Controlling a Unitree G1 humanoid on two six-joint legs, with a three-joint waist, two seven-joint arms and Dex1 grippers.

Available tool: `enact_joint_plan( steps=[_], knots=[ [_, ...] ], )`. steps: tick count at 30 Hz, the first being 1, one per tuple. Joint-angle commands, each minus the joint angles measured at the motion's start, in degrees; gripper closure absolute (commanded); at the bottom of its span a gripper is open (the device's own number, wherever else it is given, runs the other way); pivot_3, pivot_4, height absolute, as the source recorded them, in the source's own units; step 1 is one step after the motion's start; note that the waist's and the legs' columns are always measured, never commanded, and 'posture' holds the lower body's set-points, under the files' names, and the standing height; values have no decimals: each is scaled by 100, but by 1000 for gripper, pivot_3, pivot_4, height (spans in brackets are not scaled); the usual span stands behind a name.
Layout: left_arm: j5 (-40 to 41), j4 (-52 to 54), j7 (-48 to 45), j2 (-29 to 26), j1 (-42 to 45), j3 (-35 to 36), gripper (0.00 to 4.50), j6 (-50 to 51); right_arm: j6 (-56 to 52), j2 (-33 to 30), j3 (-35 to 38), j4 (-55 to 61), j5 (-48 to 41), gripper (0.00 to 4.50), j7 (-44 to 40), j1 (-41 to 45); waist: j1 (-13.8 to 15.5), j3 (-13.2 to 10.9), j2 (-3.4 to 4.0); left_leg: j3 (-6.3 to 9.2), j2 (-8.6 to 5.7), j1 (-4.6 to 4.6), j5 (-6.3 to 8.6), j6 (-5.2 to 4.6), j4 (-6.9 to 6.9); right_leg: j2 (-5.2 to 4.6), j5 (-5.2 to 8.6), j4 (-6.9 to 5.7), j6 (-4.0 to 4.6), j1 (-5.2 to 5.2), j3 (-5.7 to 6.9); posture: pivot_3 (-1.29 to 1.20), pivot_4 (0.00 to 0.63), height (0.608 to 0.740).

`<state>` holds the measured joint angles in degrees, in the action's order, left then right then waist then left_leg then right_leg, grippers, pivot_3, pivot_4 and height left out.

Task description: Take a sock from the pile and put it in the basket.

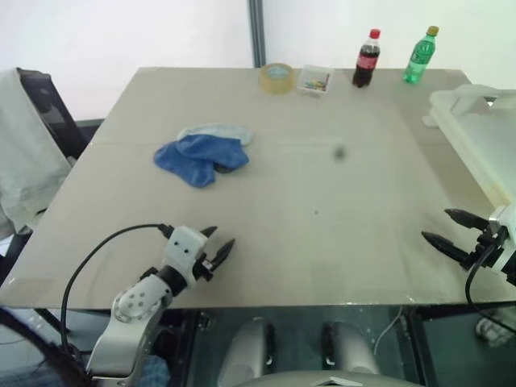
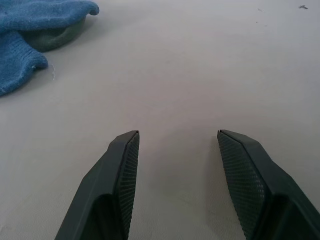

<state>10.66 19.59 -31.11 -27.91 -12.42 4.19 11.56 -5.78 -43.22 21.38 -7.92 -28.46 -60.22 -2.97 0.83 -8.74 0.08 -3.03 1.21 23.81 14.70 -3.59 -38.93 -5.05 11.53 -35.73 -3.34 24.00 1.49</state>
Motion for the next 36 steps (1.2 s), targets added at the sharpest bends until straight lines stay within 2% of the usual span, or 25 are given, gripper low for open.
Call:
enact_joint_plan(
  steps=[1, 7, 27, 36],
  knots=[
    [259, 292, -183, -107, -127, 232, 1832, -4, 87, -112, 227, -32, -120, 19, -215, -28, 0, -1, -2, 0, 0, 0, 0, 0, 0, 0, 0, 0, 0, 0, 0, 0, 150, 740],
    [426, 330, -300, -147, -129, 384, 1832, -39, 115, -65, 208, 10, -209, 19, -564, -252, 6, -11, -11, 2, 0, 2, 0, 0, 0, -1, 0, 0, 0, 2, 2, 0, 150, 740],
    [373, 138, -482, -174, 86, 393, 1832, -98, 279, 108, 212, 332, -354, 19, -679, -576, 1, -21, -21, -1, 0, 2, 0, 1, 0, -2, 0, 0, 0, 2, 0, 0, 150, 740],
    [-491, -811, 593, 101, 2002, 114, 1832, 91, -959, 287, 52, 2054, -1626, 19, -563, -425, 23, -31, -31, 9, -1, 1, -1, 0, -4, 2, -1, -1, 0, -12, 8, 0, 150, 740]
  ],
)
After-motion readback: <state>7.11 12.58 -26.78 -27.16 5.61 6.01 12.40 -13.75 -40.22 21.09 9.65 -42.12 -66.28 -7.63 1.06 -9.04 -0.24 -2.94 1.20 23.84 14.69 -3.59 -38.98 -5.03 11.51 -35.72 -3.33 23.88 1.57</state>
